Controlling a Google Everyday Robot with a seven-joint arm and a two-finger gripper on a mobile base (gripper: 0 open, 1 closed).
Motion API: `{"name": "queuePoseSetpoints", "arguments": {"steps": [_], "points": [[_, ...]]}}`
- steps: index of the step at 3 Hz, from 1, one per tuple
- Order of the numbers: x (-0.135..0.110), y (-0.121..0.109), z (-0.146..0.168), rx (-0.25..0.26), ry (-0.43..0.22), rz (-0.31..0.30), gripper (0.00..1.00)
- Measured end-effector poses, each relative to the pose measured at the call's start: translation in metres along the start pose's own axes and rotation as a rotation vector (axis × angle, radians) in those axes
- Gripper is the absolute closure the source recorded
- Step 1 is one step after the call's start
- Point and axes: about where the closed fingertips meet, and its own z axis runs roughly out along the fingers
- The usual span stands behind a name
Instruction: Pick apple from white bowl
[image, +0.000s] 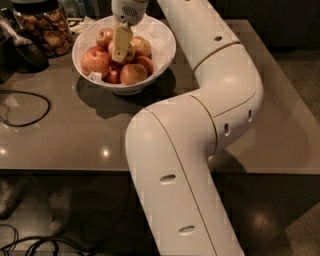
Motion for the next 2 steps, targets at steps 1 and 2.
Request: {"name": "queuePoseSetpoints", "arguments": {"steps": [1,2], "points": [[-0.0007,0.0002,0.0020,-0.004,0.001,-0.004,0.32],[-0.0004,0.0010,0.0036,-0.009,0.002,-0.002,0.32]]}}
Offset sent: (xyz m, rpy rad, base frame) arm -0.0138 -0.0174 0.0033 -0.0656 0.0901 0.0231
